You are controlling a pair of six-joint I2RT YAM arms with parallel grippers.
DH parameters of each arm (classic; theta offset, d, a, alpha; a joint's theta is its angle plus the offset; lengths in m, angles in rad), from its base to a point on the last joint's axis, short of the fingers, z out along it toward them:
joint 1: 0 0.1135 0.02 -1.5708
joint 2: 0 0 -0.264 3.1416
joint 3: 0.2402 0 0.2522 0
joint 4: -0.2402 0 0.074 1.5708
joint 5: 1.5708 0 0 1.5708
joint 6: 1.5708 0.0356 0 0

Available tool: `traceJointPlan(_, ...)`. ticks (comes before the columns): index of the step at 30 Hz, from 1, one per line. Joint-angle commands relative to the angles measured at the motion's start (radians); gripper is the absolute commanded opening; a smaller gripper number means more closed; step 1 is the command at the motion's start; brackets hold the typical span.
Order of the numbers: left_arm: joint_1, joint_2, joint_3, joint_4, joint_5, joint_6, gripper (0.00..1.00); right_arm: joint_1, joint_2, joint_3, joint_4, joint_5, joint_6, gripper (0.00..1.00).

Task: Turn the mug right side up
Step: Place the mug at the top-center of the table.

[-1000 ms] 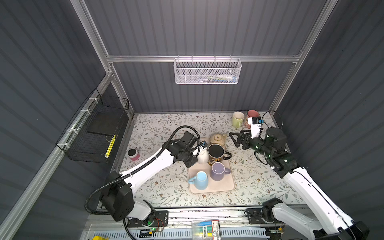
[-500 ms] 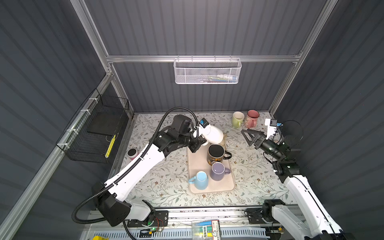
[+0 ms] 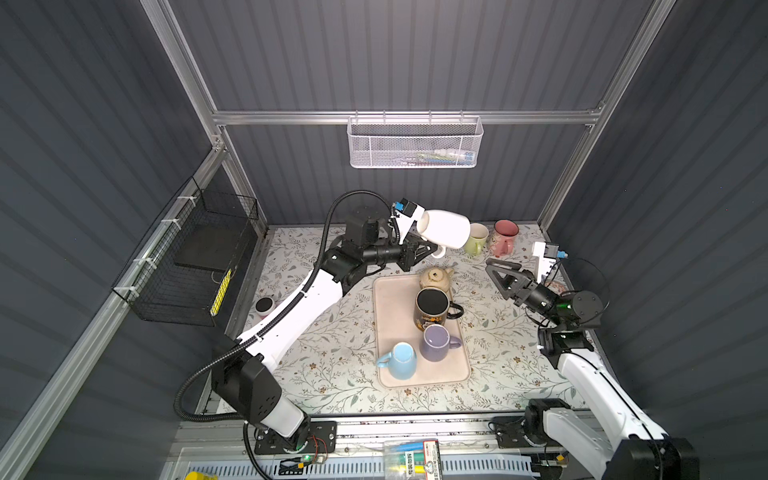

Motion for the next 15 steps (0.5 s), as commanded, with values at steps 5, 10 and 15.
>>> traceJointPlan(5, 0.006, 0.055, 0.043, 0.437, 0.125, -0.236, 0.0, 0.008, 0.211, 0.064, 0.452, -0.048, 0.264, 0.84)
traceJointPlan(10, 0.006, 0.102, 0.058, 0.531, 0.152, -0.297, 0.0, 0.061, 0.26, 0.133, 0.389, -0.043, 0.199, 0.8)
traceJointPlan(15, 0.006, 0.117, 0.054, 0.572, 0.16, -0.319, 0.0, 0.122, 0.271, 0.205, 0.271, -0.029, 0.097, 0.79)
